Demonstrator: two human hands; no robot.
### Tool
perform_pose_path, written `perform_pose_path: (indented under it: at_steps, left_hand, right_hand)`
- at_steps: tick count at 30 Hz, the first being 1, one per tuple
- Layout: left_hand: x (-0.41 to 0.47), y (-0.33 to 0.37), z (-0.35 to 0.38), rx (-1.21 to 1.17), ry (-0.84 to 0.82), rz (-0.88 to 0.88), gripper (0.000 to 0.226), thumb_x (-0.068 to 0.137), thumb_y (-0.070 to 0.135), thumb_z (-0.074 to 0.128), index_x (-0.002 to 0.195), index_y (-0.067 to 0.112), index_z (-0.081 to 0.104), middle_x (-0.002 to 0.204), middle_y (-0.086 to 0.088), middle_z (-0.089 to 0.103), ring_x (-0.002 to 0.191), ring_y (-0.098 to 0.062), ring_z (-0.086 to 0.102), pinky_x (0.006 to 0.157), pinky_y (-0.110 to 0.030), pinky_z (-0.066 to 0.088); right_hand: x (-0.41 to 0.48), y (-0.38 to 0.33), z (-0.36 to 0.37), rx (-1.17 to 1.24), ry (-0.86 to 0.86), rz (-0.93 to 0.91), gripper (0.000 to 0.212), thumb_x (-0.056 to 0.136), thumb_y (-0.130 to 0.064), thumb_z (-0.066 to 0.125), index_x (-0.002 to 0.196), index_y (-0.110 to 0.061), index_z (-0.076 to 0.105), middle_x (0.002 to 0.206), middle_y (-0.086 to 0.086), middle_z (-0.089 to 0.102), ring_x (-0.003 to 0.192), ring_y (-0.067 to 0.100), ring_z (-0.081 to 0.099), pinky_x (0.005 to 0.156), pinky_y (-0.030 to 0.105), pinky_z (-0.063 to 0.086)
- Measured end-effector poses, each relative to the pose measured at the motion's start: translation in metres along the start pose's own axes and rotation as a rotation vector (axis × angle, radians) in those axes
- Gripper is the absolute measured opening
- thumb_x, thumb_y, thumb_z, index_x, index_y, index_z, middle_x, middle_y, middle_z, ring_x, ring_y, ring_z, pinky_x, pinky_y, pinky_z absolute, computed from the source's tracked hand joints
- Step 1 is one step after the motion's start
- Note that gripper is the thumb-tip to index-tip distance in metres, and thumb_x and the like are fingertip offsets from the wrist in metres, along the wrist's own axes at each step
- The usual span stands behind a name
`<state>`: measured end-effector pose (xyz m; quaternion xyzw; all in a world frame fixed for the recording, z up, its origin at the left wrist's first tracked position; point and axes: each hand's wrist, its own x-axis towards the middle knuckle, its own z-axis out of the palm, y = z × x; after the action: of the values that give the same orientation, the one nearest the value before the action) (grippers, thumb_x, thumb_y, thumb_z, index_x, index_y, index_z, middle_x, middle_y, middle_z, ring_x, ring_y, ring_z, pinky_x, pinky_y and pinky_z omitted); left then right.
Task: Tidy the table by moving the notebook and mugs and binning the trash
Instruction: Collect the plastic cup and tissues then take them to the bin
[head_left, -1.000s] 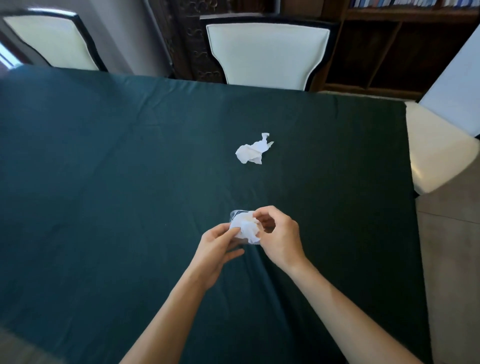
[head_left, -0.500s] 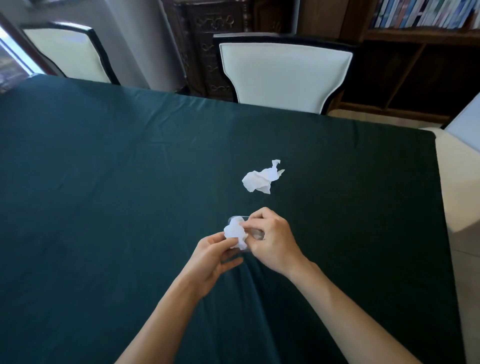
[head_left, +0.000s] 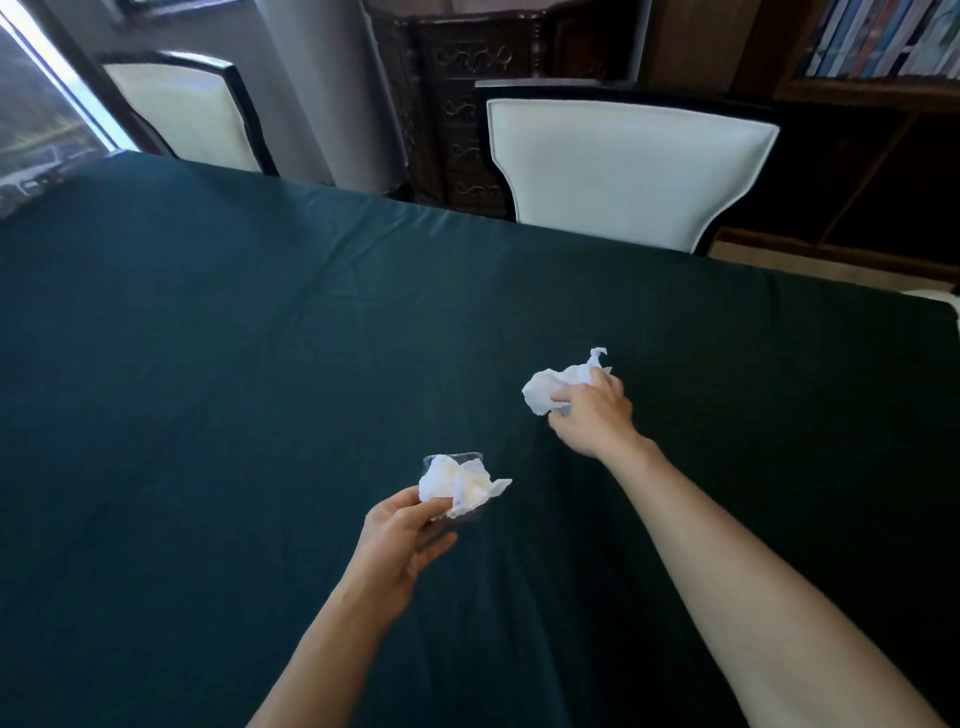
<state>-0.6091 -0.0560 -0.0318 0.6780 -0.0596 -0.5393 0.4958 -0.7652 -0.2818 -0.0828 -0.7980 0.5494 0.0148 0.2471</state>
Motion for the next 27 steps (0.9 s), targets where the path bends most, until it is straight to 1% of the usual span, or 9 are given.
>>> perform_pose_path:
  at_steps: [2, 4, 8, 11, 14, 17, 22, 25, 27]
  left_hand:
    - [0.000, 0.002, -0.005, 0.012, 0.011, 0.001, 0.016, 0.096, 0.002, 0.063, 0.104, 0.007, 0.076, 0.107, -0.012, 0.081, 0.104, -0.026, 0.076, 0.085, -0.035, 0.056]
    - [-0.002, 0.005, -0.012, 0.023, 0.021, 0.004, 0.016, 0.096, 0.003, 0.064, 0.104, 0.007, 0.077, 0.107, -0.012, 0.081, 0.106, -0.027, 0.076, 0.085, -0.035, 0.056]
    - [-0.008, 0.008, -0.024, 0.040, 0.034, 0.003, 0.016, 0.095, 0.004, 0.065, 0.105, 0.007, 0.077, 0.113, -0.014, 0.080, 0.111, -0.029, 0.075, 0.085, -0.035, 0.055]
    - [-0.014, 0.012, -0.034, 0.052, 0.046, 0.006, 0.016, 0.096, 0.005, 0.065, 0.106, 0.008, 0.077, 0.113, -0.013, 0.081, 0.111, -0.028, 0.076, 0.084, -0.034, 0.056]
    - [-0.021, 0.020, -0.042, 0.051, 0.043, 0.028, 0.017, 0.096, 0.006, 0.065, 0.107, 0.009, 0.077, 0.109, -0.009, 0.082, 0.107, -0.024, 0.077, 0.084, -0.034, 0.055]
    - [-0.030, 0.027, -0.054, 0.044, 0.057, 0.052, 0.016, 0.096, 0.006, 0.066, 0.106, 0.009, 0.077, 0.105, -0.006, 0.083, 0.104, -0.022, 0.078, 0.086, -0.035, 0.056]
    - [-0.054, 0.040, -0.079, 0.011, 0.097, 0.112, 0.018, 0.094, 0.009, 0.069, 0.110, 0.008, 0.076, 0.107, -0.006, 0.083, 0.103, -0.021, 0.078, 0.084, -0.033, 0.058]
    - [-0.075, 0.058, -0.099, 0.013, 0.089, 0.186, 0.017, 0.093, 0.006, 0.068, 0.108, 0.003, 0.076, 0.104, -0.011, 0.082, 0.088, -0.019, 0.077, 0.075, -0.029, 0.055]
    - [-0.093, 0.072, -0.115, 0.036, 0.068, 0.246, 0.018, 0.091, 0.001, 0.066, 0.102, 0.003, 0.079, 0.095, -0.010, 0.077, 0.081, -0.019, 0.066, 0.072, -0.031, 0.050]
  right_hand:
    - [0.005, 0.001, 0.000, -0.089, -0.051, 0.026, 0.025, 0.089, -0.028, 0.056, 0.111, -0.028, 0.067, 0.143, 0.014, 0.027, 0.112, 0.037, 0.047, 0.087, 0.040, 0.048]
    - [0.008, 0.001, 0.004, -0.117, -0.097, 0.038, 0.029, 0.086, -0.025, 0.055, 0.114, -0.027, 0.061, 0.129, 0.013, 0.039, 0.095, 0.031, 0.050, 0.073, 0.036, 0.044]
    - [0.006, -0.002, 0.006, -0.080, -0.049, 0.130, 0.013, 0.088, -0.020, 0.053, 0.095, -0.011, 0.059, 0.105, 0.008, 0.055, 0.085, 0.026, 0.057, 0.064, 0.032, 0.042]
    - [-0.004, -0.008, 0.002, 0.048, 0.023, 0.072, 0.020, 0.091, -0.018, 0.049, 0.089, -0.011, 0.067, 0.104, 0.008, 0.057, 0.077, 0.025, 0.057, 0.062, 0.032, 0.047]
    - [-0.026, -0.027, -0.004, 0.294, 0.161, -0.001, 0.026, 0.092, -0.022, 0.055, 0.072, -0.016, 0.071, 0.083, 0.000, 0.066, 0.079, 0.025, 0.061, 0.062, 0.029, 0.046]
    - [-0.062, -0.065, -0.014, 0.609, 0.252, -0.050, 0.011, 0.086, -0.030, 0.071, 0.084, -0.021, 0.078, 0.082, -0.010, 0.074, 0.081, 0.013, 0.069, 0.074, 0.029, 0.054]
    - [-0.141, -0.146, -0.035, 1.024, 0.212, -0.222, 0.013, 0.085, -0.023, 0.080, 0.096, -0.022, 0.074, 0.081, -0.002, 0.078, 0.078, 0.013, 0.074, 0.073, 0.027, 0.059]
    - [-0.182, -0.197, -0.033, 0.981, 0.126, -0.419, 0.008, 0.090, -0.023, 0.076, 0.097, -0.020, 0.080, 0.087, -0.004, 0.078, 0.082, 0.011, 0.073, 0.075, 0.028, 0.059]
    - [-0.201, -0.226, -0.027, 0.879, 0.120, -0.487, 0.012, 0.089, -0.020, 0.077, 0.100, -0.022, 0.082, 0.096, -0.010, 0.075, 0.089, 0.002, 0.069, 0.076, 0.015, 0.054]
